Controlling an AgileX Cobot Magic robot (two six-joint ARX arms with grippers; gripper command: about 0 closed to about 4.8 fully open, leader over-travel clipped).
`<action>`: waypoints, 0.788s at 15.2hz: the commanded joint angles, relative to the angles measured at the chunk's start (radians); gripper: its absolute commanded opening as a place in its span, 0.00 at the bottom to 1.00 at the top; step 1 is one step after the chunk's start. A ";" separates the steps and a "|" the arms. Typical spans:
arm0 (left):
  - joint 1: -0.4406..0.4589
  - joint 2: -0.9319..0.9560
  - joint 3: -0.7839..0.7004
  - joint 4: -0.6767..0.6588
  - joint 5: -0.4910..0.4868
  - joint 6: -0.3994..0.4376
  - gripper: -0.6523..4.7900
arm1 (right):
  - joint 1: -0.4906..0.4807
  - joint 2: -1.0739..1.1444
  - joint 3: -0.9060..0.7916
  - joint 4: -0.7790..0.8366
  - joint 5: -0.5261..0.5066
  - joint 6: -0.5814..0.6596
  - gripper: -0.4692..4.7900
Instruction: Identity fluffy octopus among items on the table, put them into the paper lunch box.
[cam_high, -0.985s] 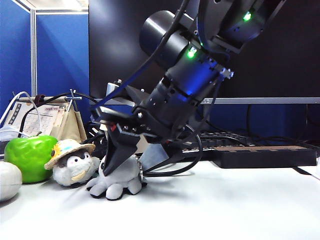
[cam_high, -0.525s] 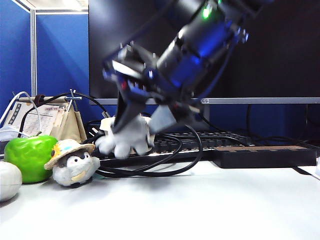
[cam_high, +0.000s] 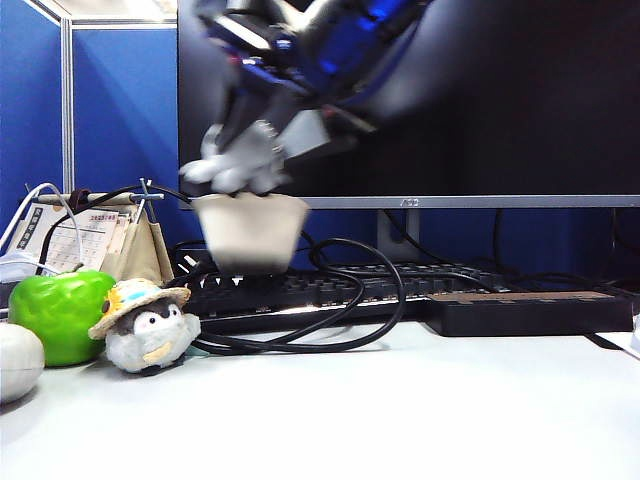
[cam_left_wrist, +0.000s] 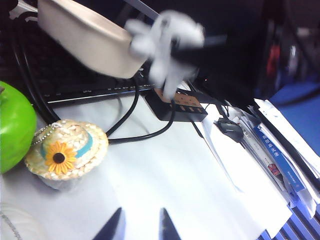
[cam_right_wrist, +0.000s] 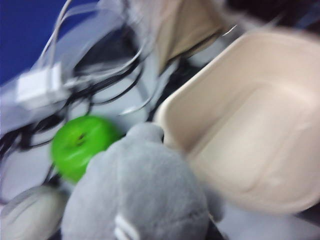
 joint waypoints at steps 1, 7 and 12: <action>0.000 -0.003 0.000 -0.014 0.001 0.005 0.30 | -0.041 -0.004 0.003 -0.074 0.006 -0.003 0.60; 0.000 -0.003 0.000 -0.014 -0.006 0.011 0.30 | -0.053 0.014 0.003 -0.039 0.021 -0.020 0.60; 0.000 -0.003 0.000 -0.014 -0.006 0.011 0.30 | -0.105 0.080 0.003 0.059 -0.026 -0.023 0.60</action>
